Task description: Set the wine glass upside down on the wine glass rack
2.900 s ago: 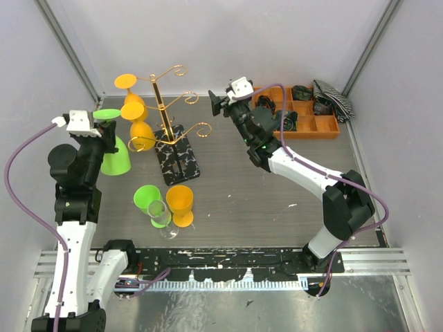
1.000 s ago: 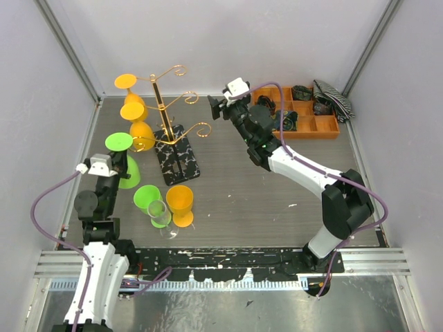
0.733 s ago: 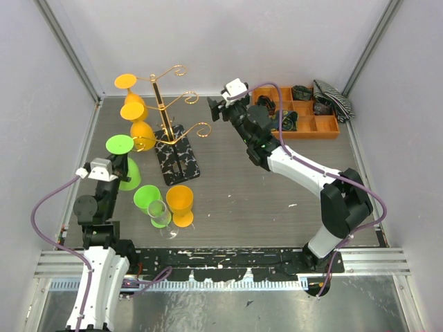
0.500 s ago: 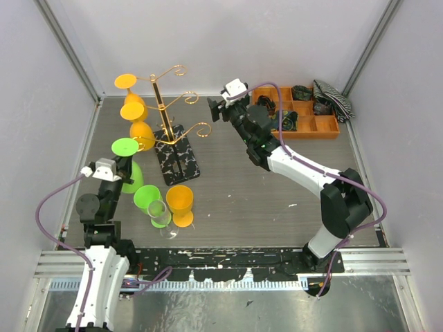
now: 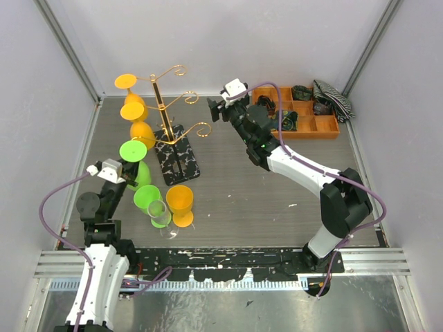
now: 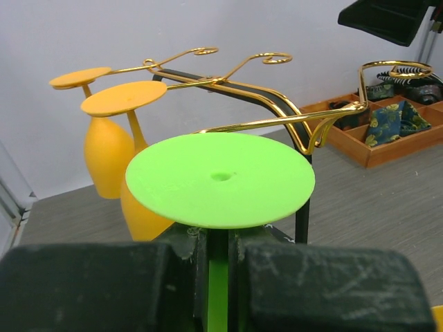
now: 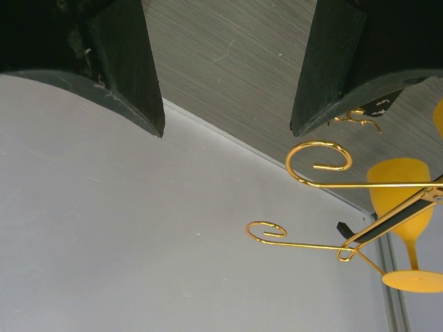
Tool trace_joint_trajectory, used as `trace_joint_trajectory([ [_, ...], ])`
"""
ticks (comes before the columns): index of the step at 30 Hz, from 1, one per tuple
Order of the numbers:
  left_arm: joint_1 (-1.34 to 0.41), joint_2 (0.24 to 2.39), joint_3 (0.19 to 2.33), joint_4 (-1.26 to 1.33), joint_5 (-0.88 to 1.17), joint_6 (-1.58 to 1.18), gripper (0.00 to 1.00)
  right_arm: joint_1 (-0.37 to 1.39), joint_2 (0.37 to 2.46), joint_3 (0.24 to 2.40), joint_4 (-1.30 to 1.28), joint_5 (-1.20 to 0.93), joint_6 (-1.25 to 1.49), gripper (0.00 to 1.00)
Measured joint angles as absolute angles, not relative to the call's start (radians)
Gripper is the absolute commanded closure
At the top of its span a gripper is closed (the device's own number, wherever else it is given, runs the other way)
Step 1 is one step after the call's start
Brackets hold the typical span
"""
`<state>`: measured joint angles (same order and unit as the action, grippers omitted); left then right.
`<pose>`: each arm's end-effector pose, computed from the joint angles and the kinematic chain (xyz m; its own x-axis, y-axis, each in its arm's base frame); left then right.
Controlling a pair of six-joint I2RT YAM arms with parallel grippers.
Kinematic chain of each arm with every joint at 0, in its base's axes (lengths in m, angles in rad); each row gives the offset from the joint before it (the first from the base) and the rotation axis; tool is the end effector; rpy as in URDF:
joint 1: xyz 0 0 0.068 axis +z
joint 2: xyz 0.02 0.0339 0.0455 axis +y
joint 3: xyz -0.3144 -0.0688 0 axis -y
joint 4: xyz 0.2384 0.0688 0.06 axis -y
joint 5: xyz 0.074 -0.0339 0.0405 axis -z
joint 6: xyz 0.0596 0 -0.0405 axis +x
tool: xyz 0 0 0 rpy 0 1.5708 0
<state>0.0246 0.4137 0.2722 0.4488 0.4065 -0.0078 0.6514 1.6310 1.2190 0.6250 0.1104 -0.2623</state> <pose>0.0999 -0.0211 0.3046 0.2996 0.0002 -0.9541 0.3565 0.9275 0.1122 0.3313 0.2443 0.4150 0.2964 -0.0981 -0.9500 -0.4557 0.8597 -0.2309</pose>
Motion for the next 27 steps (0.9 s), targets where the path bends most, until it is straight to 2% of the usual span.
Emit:
trace_joint_trajectory([
  [20, 0.023, 0.674, 0.276, 0.721, 0.516, -0.057, 0.99, 0.651, 1.635, 1.219, 0.619, 0.111, -0.266, 0.21],
  [23, 0.023, 0.71, 0.279, 0.752, 0.502, -0.062, 0.97, 0.651, 1.637, 1.219, 0.619, 0.111, -0.269, 0.2],
  [27, 0.023, 0.751, 0.286, 0.785, 0.459, -0.068, 0.88, 0.651, 1.639, 1.219, 0.614, 0.113, -0.274, 0.2],
])
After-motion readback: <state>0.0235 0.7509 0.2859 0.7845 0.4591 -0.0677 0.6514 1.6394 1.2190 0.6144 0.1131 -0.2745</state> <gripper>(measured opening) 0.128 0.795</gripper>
